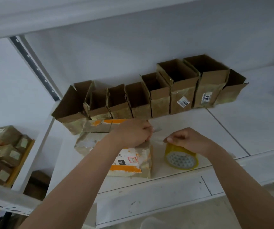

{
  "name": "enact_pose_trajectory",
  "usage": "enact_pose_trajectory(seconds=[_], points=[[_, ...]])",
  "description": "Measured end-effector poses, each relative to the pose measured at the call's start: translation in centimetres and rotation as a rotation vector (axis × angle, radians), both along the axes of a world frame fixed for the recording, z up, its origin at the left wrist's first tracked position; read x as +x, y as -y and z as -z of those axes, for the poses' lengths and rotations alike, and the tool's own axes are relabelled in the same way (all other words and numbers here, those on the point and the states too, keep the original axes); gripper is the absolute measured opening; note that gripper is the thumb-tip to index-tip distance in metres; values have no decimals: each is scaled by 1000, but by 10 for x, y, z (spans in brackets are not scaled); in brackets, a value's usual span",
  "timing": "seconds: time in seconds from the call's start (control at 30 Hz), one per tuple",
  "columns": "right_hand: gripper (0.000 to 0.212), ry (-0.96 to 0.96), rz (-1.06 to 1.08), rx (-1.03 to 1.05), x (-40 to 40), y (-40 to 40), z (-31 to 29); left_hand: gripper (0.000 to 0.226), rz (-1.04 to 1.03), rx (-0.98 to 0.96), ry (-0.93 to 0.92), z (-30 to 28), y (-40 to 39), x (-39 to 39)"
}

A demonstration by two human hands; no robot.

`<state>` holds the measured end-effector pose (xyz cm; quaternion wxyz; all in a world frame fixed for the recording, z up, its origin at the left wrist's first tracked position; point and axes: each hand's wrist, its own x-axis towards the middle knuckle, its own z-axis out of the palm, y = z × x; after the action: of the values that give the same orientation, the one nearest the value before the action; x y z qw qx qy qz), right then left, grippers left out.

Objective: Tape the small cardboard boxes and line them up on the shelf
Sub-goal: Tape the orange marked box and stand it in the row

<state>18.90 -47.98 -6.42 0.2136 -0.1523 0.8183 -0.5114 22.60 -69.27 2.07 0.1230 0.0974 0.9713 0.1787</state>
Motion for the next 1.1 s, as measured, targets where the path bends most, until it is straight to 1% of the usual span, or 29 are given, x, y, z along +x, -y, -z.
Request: enact_pose_trajectory(seconds=[0.07,0.17,0.27,0.33,0.37,0.4,0.47,0.5,0.53,0.57,0.63,0.7,0.8,0.9,0.97,1.0,1.1], points=[[17,24,11,-24,0,-5,-4,35,57,-166,22,-8,-9,-3],[19,1,12,-41,1,-9,-11,34,63,-444,35,-16,-27,-11],[19,-33,36,-88,4,-6,-15,29,31,-689,-9,-16,-51,-12],[22,-28,51,-102,8,-3,-16,29,64,-789,-56,-13,-64,-8],[23,-20,59,-110,9,-2,-16,29,75,-789,-76,-11,-63,-7],[24,-15,68,-112,10,-2,-15,29,64,-735,-85,-11,-59,-7],[23,2,78,-90,10,-2,-11,29,19,-496,-63,-13,-43,-8],[23,13,81,-88,10,-2,-8,28,-34,-355,-88,-12,-35,-8],[23,25,82,-99,9,-1,-6,25,-118,-238,-147,-10,-28,-6],[23,41,83,-115,9,0,-5,24,-219,-177,-207,-6,-25,-4],[24,75,75,-128,10,3,-3,35,-346,-236,-243,6,-30,2],[24,94,73,-101,10,1,2,40,-404,-286,-261,19,-37,3],[24,131,141,-102,11,-8,8,44,-451,-252,-283,25,-41,1],[23,120,214,-138,8,-16,6,61,-449,-293,-213,24,-42,-3],[23,99,238,-169,6,-17,4,58,-425,-341,-182,21,-44,-4],[23,86,243,-176,5,-17,3,55,-415,-336,-179,20,-44,-3],[25,51,252,-185,3,-20,0,45,-355,-211,-193,12,-34,8]])
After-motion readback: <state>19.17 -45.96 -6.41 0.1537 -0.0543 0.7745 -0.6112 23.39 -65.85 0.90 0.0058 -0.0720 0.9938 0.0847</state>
